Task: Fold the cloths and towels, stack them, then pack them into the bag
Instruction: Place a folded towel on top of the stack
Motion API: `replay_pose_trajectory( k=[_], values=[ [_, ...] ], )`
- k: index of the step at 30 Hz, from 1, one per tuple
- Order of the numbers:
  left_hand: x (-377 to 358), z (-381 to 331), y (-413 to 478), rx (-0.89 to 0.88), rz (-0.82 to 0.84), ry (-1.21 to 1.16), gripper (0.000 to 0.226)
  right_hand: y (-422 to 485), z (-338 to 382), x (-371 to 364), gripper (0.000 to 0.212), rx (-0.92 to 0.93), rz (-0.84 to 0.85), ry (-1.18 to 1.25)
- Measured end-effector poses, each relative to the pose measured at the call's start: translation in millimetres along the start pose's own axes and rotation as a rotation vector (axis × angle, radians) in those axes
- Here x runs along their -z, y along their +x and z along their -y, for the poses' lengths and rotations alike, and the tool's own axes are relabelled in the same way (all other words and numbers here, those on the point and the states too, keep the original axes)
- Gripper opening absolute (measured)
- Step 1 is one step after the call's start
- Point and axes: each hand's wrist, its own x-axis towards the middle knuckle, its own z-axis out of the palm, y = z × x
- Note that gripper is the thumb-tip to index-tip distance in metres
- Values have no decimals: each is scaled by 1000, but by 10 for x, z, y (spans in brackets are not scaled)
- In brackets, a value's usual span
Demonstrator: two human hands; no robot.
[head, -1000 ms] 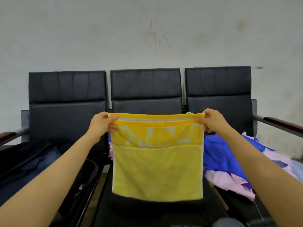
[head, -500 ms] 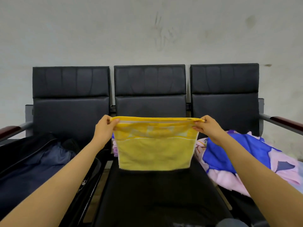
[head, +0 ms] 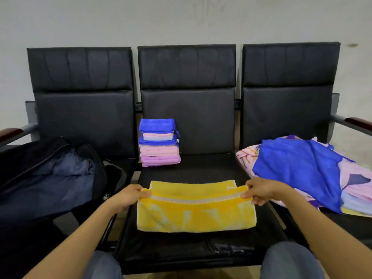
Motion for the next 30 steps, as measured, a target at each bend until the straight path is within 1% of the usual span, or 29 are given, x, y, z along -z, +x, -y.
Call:
replay_pose_trajectory(
  k=[2,5,8,10,12,14,16,18,19,22,23,24,25,26,27,28,30],
  values=[
    [-94,87,92,16,-17,-2,24,159,-83,-152,27,-13,-29,-39],
    [-185,132,274,11,-104,13,31,392,-131,-254,29,-14,-154,-7],
    [-218,81,461,-48,-237,38,32,587,-106,-228,16,-24,-299,-76],
    [-232,22,593,-75,-309,47,32,756,-72,-183,23,-20,-399,-111],
    [-249,-22,743,-77,-345,44,30,932,-36,-158,30,-32,-464,-108],
    [-279,-28,883,-81,-353,26,29,1074,9,-158,30,-43,-489,-99],
    [-312,-5,1022,-62,-351,32,27,1198,28,-182,20,-41,-493,-57],
    [-343,36,1126,-24,-356,68,31,1290,17,-222,7,-30,-477,-18],
    [-358,62,1152,-7,-357,90,31,1340,-11,-248,5,-29,-473,-16],
    [-404,163,1193,3,-387,138,24,1414,-94,-347,12,-12,-473,-40],
    [-405,198,1198,12,-385,146,25,1402,-100,-378,19,4,-477,-67],
    [-388,225,1201,28,-369,157,31,1400,-106,-401,27,16,-485,-97],
    [-366,227,1185,71,-324,185,44,1387,-99,-419,33,27,-505,-130],
    [-341,239,1192,121,-266,222,57,1365,-76,-434,34,45,-531,-157],
    [-319,236,1183,173,-198,285,65,1330,-38,-443,32,77,-546,-178],
    [-306,232,1173,220,-140,379,69,1302,-2,-453,27,118,-530,-197],
    [-327,160,1091,267,-67,588,64,1246,63,-480,15,184,-394,-246]
  ],
)
